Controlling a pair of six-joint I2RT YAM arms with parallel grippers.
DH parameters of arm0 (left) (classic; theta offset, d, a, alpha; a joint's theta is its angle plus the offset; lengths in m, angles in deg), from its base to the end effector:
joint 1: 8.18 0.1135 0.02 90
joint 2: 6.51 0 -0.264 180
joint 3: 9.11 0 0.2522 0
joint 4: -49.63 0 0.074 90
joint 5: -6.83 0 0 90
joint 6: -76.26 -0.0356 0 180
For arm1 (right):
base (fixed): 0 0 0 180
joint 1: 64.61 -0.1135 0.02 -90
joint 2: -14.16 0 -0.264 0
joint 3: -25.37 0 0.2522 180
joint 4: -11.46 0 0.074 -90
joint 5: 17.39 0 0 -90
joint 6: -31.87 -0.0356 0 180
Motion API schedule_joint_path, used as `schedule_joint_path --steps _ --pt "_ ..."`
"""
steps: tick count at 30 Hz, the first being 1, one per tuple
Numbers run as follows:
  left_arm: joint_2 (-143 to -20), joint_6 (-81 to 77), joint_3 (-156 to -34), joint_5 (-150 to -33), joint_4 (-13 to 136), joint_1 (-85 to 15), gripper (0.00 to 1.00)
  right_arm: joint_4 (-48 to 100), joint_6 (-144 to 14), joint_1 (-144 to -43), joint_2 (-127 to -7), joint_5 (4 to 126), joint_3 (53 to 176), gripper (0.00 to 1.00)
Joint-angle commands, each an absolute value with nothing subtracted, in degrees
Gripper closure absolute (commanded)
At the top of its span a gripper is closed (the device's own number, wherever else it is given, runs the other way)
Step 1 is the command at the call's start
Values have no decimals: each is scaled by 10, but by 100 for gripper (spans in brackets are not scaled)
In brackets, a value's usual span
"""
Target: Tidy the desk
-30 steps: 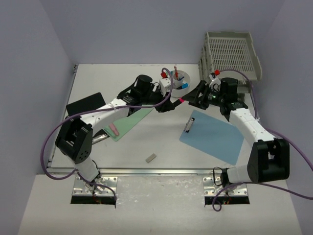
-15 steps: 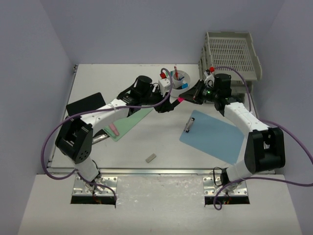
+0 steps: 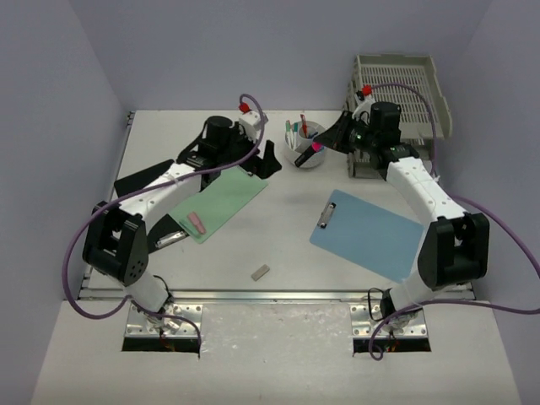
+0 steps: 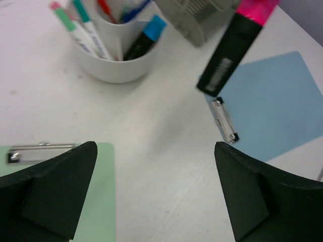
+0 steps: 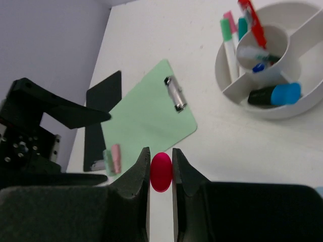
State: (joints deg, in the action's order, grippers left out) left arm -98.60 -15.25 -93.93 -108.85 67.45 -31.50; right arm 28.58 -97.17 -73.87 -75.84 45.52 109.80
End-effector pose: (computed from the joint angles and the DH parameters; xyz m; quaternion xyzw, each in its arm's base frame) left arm 0.3391 -0.1630 0.3004 0.2933 0.7778 -0.2831 0.4783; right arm 0.3611 0.0753 0.3122 0.0825 0.8154 0.3983 0.4119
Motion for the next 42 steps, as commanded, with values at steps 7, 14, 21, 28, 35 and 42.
schedule_joint_path --steps 7,14,21,28,35,42 --pt "-886 -135 -909 -1042 693 -217 0 240 -833 -755 -848 630 1217 100" --pt "-867 -135 -878 -1042 686 -207 0 232 -827 -765 -898 661 1237 100" --pt "-851 -132 -850 -1032 677 -195 0 192 -828 -773 -920 688 1226 100" --pt "-845 -129 -837 -1029 673 -189 0 165 -834 -801 -924 771 1200 100" --pt "-841 -131 -830 -1029 669 -187 0 153 -830 -834 -927 824 1179 100" --pt "-834 -135 -824 -1031 672 -182 0 157 -822 -857 -936 843 1172 100"
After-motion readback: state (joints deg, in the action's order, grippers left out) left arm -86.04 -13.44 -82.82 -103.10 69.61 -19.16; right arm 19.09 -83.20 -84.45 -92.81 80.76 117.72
